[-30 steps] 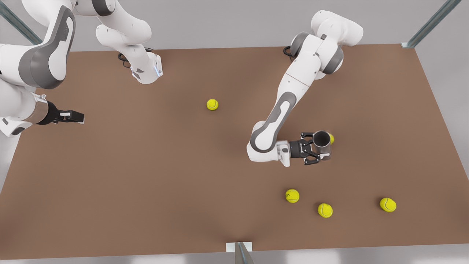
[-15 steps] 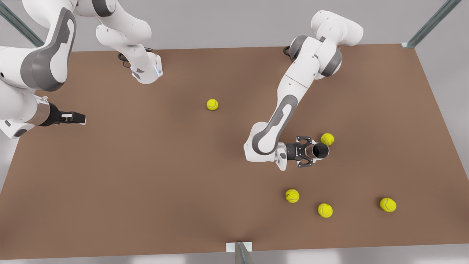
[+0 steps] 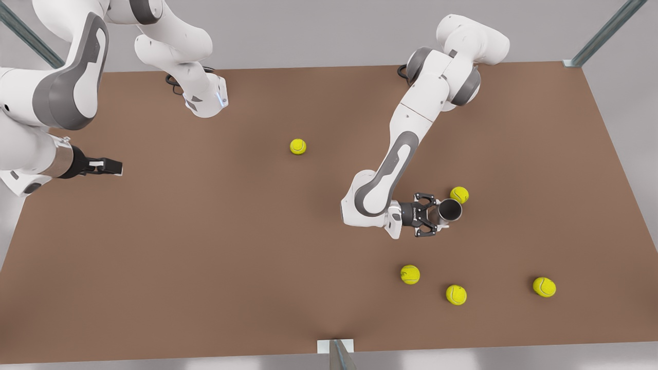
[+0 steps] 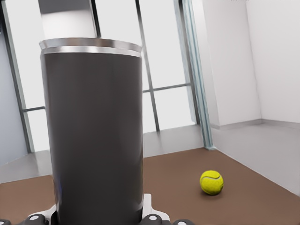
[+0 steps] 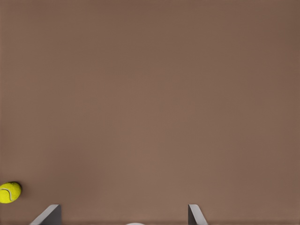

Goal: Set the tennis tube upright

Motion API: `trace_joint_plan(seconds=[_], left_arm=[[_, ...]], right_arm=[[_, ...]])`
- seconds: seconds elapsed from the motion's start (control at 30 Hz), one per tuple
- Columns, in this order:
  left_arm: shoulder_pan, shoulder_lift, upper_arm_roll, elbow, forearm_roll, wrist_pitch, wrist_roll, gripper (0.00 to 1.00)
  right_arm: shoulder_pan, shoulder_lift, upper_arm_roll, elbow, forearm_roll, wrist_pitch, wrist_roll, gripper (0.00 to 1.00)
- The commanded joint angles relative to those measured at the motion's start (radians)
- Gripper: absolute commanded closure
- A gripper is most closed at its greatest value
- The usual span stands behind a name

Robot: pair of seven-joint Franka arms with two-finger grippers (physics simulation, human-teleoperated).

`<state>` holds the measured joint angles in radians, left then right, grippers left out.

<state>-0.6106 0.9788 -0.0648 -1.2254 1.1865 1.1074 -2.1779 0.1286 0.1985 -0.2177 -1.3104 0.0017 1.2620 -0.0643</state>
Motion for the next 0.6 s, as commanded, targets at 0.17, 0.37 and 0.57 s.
trace_joint_plan(seconds=[0.17, 0.37, 0.57], left_arm=[[0.0, 0.001, 0.002, -0.006, 0.002, 0.0, -0.281, 0.25], [0.0, 0.046, 0.002, -0.003, 0.005, 0.006, -0.272, 0.25], [0.002, 0.089, 0.002, 0.003, -0.004, 0.011, -0.27, 0.24]], right_arm=[[0.0, -0.001, 0.0, 0.0, 0.001, 0.001, 0.004, 0.0], [0.0, -0.001, 0.0, 0.003, 0.0, 0.001, 0.004, 0.0], [0.0, -0.001, 0.0, 0.002, 0.0, 0.013, 0.004, 0.0]])
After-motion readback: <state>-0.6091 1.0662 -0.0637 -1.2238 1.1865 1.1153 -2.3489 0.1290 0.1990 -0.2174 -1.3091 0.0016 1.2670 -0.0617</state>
